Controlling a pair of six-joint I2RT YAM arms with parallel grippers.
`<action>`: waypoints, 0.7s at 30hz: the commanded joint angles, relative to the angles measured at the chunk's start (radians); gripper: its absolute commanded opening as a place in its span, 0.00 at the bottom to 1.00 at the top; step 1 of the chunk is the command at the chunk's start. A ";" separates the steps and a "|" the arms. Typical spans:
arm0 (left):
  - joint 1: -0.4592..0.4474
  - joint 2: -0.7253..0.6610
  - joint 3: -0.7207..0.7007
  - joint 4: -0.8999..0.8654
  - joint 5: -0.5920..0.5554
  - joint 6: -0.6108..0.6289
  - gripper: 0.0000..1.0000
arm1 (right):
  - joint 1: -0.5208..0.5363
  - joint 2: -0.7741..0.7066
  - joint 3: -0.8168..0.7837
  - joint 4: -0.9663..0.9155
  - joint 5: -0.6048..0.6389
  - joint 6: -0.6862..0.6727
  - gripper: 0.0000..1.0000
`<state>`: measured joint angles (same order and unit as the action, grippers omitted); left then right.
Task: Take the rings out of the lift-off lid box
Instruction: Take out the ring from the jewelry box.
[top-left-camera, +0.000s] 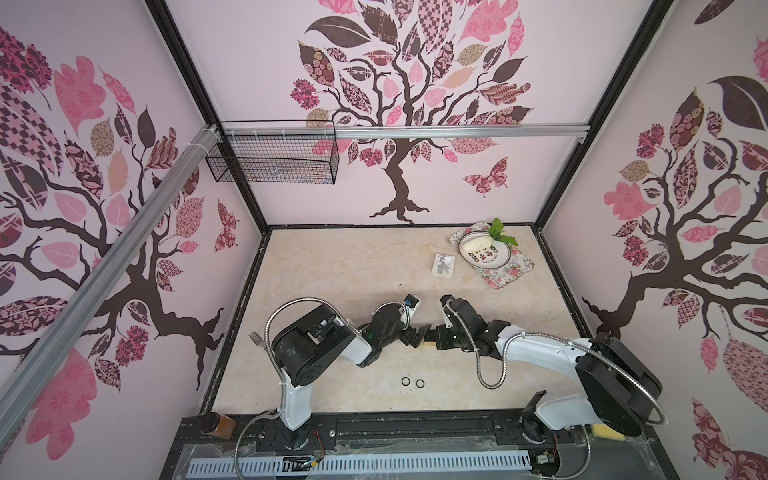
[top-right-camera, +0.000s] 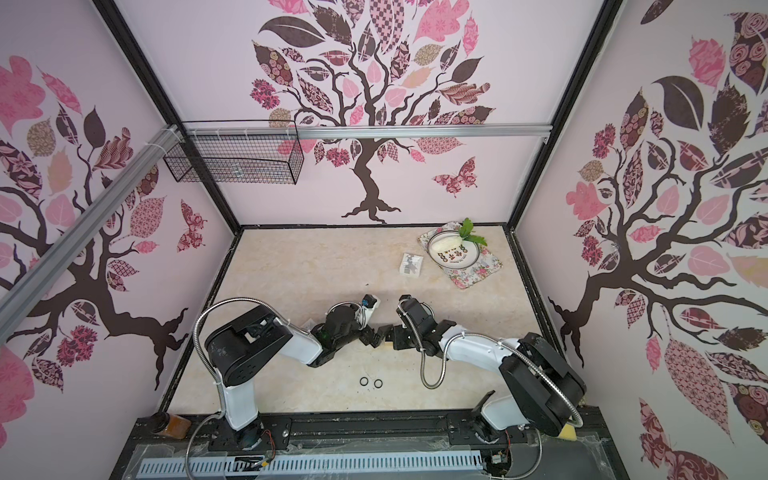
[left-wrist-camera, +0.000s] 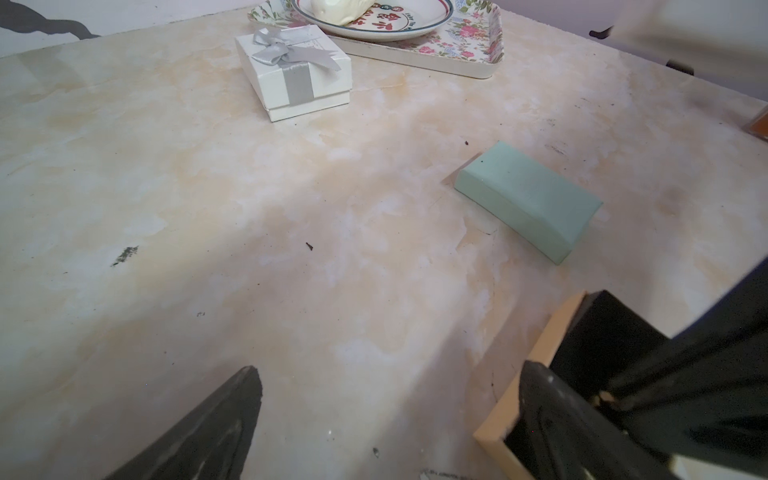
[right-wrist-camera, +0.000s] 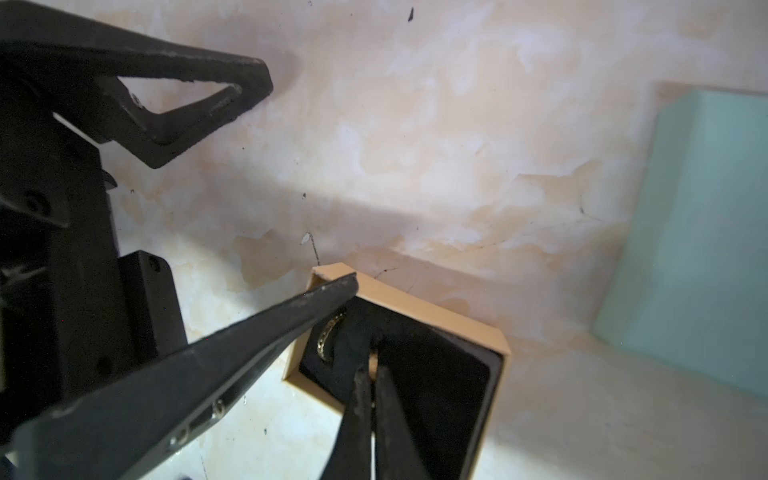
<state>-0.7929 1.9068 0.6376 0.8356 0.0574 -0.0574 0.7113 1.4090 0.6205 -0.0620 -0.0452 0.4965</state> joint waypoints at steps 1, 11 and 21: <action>-0.006 -0.003 -0.002 -0.003 0.006 -0.004 0.98 | 0.002 -0.016 -0.005 0.022 -0.013 0.028 0.00; -0.005 -0.166 -0.070 -0.088 0.023 -0.002 0.98 | 0.002 -0.001 -0.015 0.045 -0.021 0.031 0.00; -0.006 -0.234 0.000 -0.399 0.065 0.060 0.98 | 0.002 0.005 -0.018 0.053 -0.027 0.026 0.00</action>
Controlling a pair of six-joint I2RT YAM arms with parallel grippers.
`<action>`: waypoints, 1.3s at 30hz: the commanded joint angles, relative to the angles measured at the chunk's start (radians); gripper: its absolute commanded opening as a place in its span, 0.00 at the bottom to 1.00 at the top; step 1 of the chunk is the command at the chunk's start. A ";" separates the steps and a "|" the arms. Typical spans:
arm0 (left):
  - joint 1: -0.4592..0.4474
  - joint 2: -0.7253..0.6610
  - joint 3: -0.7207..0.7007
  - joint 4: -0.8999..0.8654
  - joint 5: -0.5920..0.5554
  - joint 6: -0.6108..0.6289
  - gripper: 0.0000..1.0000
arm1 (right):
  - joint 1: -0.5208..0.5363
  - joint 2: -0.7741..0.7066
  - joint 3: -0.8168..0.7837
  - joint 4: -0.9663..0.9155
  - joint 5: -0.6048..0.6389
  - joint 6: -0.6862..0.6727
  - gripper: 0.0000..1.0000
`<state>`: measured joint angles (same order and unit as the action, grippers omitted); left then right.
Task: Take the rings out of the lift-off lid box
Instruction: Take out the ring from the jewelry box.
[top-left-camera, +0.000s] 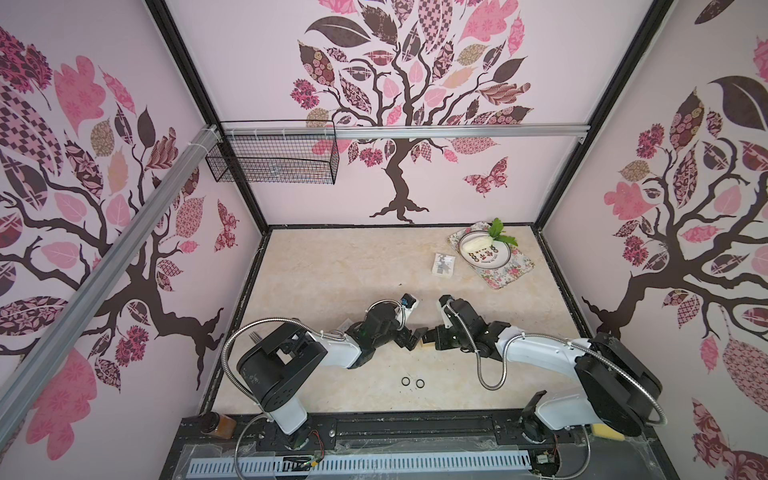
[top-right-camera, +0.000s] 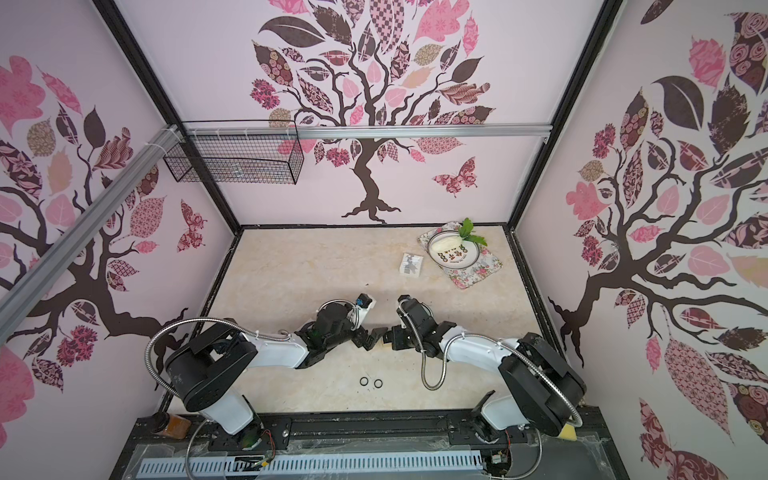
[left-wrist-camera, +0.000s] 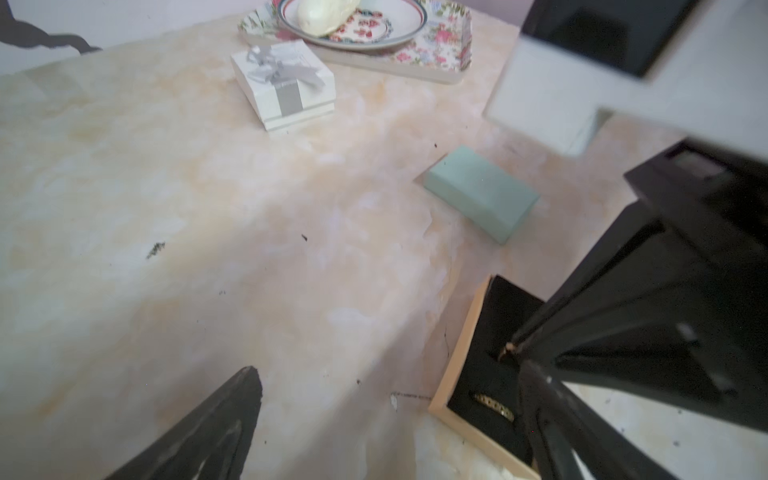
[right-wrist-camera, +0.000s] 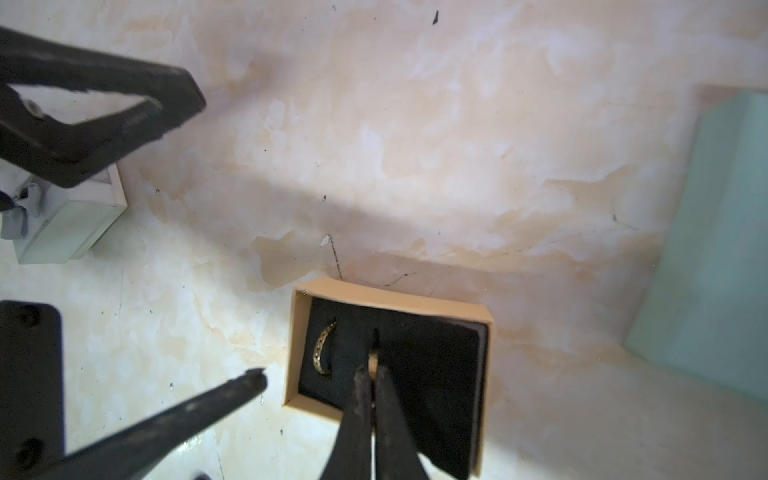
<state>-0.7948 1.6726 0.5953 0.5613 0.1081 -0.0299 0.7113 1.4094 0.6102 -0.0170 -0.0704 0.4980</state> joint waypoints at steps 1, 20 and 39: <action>-0.004 0.004 0.049 -0.138 0.012 0.036 0.98 | 0.002 0.006 -0.006 0.009 -0.002 0.024 0.00; -0.008 0.070 0.158 -0.207 0.022 0.019 0.98 | 0.003 0.022 -0.009 0.013 -0.005 0.010 0.00; -0.017 0.130 0.241 -0.324 -0.015 0.031 0.98 | 0.002 0.002 -0.028 0.056 -0.035 0.002 0.00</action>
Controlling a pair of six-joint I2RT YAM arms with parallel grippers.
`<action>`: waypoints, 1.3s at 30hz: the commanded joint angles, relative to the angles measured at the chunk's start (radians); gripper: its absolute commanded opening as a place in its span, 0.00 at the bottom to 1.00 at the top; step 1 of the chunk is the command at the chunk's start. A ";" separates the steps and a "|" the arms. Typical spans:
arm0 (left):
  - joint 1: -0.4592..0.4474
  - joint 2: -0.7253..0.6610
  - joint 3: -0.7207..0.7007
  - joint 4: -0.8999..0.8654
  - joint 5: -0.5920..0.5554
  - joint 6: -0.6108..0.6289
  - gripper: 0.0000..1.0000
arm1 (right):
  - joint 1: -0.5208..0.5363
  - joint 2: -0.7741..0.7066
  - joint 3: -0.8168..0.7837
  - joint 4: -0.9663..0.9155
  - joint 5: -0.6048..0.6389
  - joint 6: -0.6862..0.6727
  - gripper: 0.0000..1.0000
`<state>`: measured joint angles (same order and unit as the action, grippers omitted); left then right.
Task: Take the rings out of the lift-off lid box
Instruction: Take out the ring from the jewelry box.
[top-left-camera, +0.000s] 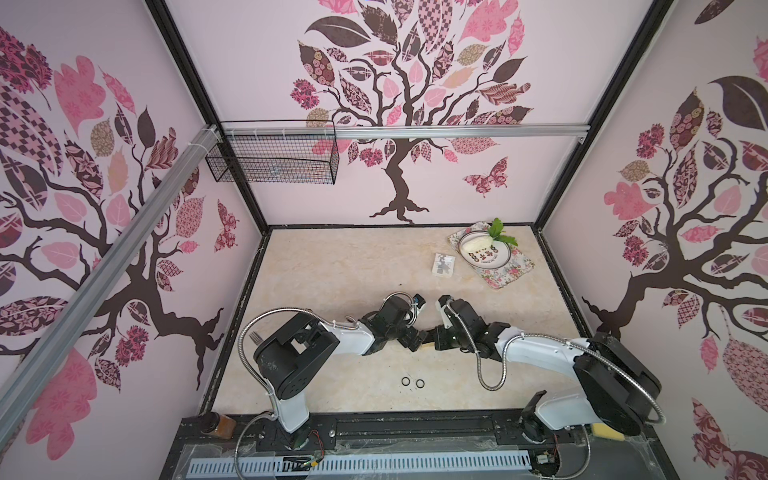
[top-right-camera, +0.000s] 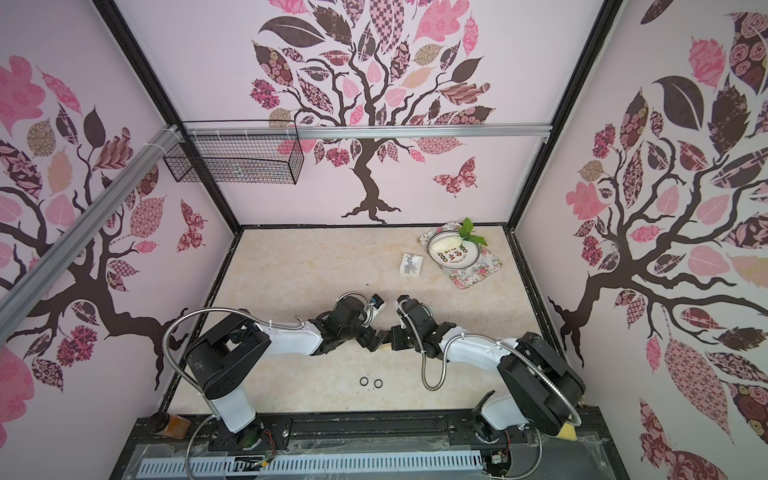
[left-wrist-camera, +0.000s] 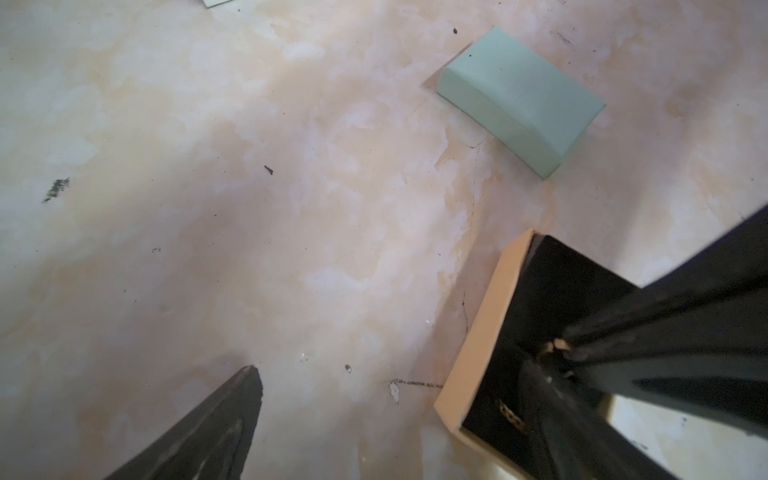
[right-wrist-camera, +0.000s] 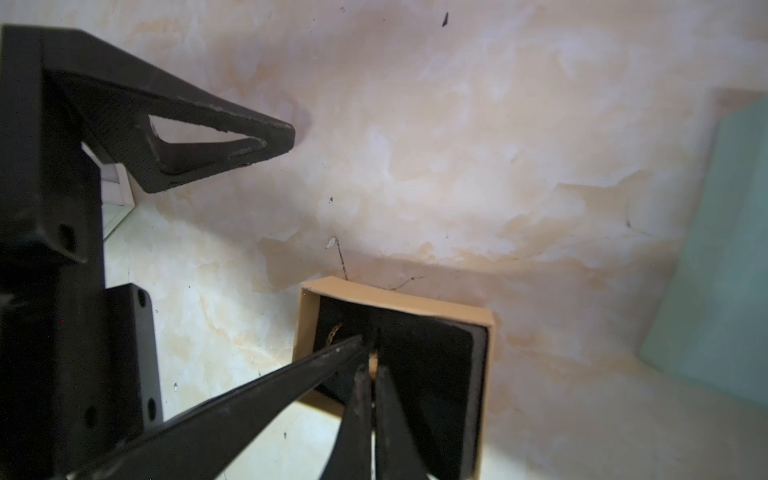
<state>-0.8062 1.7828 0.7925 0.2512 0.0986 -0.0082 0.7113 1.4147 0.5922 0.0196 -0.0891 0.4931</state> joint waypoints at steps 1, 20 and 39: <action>-0.006 0.023 0.045 -0.016 -0.006 0.010 0.98 | 0.001 -0.009 -0.014 0.026 -0.020 0.007 0.00; -0.007 0.029 0.057 -0.036 -0.003 0.002 0.98 | 0.001 -0.185 -0.057 0.036 -0.066 -0.002 0.00; 0.004 -0.252 0.011 -0.059 -0.033 -0.018 0.98 | 0.029 -0.509 -0.293 -0.072 -0.328 0.133 0.00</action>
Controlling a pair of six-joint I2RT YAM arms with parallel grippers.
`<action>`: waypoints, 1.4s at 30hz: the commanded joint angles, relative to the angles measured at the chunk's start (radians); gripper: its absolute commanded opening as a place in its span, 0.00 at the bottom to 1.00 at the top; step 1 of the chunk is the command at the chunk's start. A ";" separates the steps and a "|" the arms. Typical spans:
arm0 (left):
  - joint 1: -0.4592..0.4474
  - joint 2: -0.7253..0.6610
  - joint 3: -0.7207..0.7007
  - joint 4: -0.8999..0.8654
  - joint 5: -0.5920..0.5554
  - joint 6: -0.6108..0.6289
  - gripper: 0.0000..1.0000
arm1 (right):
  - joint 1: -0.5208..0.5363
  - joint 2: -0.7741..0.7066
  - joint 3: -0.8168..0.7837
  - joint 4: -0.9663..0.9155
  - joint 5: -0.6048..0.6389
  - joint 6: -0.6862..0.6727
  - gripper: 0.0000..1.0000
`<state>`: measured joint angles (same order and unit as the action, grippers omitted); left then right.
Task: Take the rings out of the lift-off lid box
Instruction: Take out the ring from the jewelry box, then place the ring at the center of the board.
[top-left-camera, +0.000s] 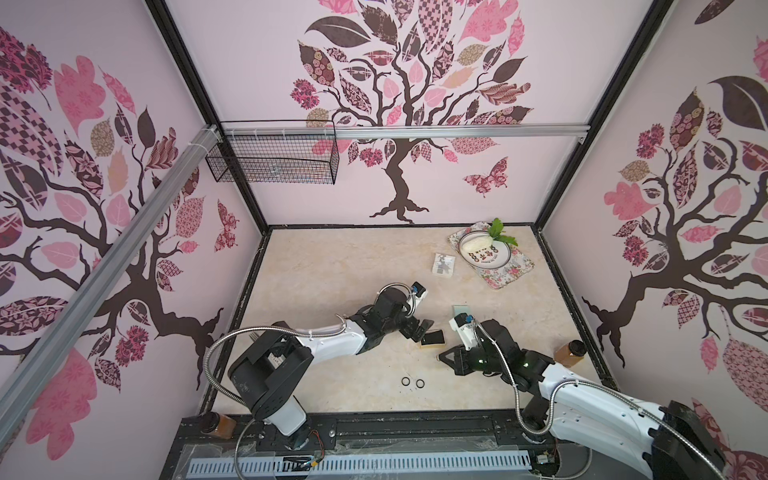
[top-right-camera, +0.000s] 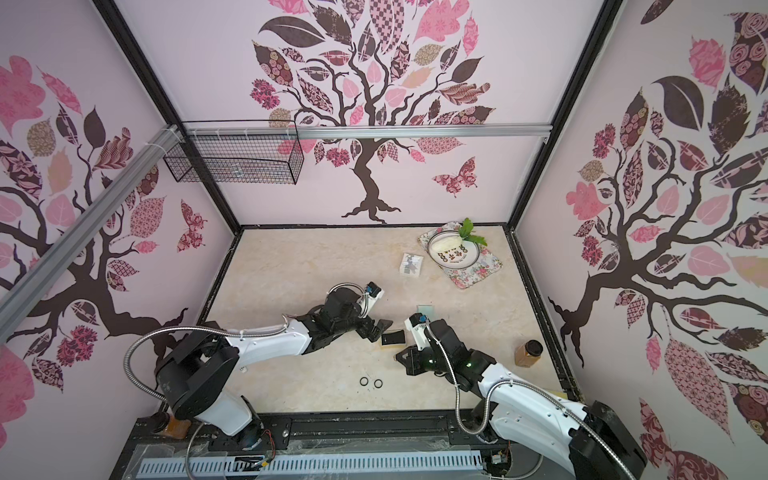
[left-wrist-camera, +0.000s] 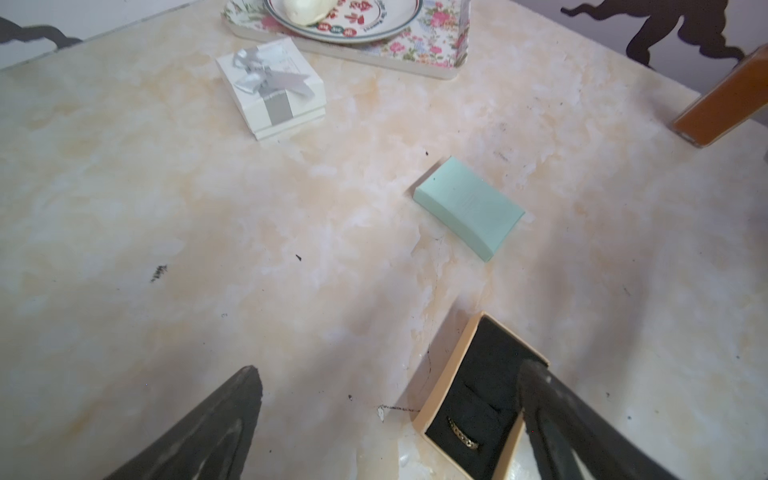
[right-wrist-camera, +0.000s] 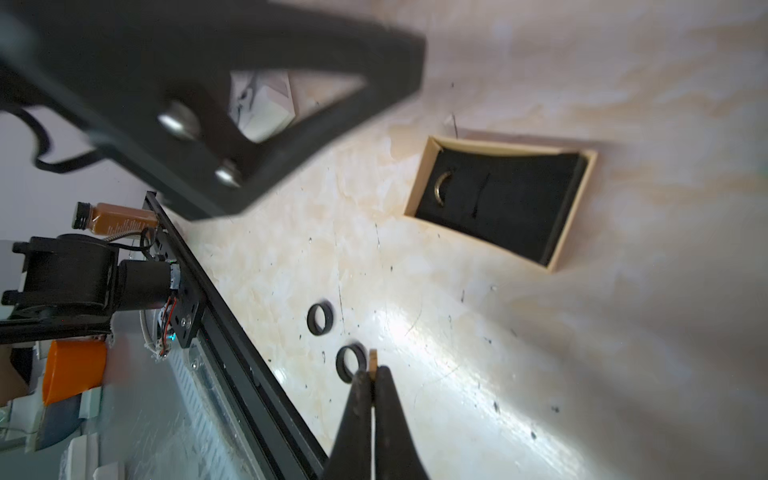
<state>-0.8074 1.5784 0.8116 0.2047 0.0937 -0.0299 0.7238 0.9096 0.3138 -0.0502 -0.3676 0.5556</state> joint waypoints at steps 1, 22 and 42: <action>0.011 -0.071 -0.026 -0.017 -0.034 0.004 0.98 | 0.022 0.005 -0.023 0.009 -0.057 0.078 0.00; 0.051 -0.191 -0.211 0.030 -0.020 -0.040 0.98 | 0.109 0.276 -0.085 0.293 -0.113 0.174 0.01; 0.056 -0.187 -0.216 0.041 -0.018 -0.038 0.98 | 0.111 0.224 0.035 0.030 0.013 0.068 0.29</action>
<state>-0.7578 1.3884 0.6205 0.2253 0.0696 -0.0647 0.8303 1.1847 0.2825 0.1173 -0.4206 0.6430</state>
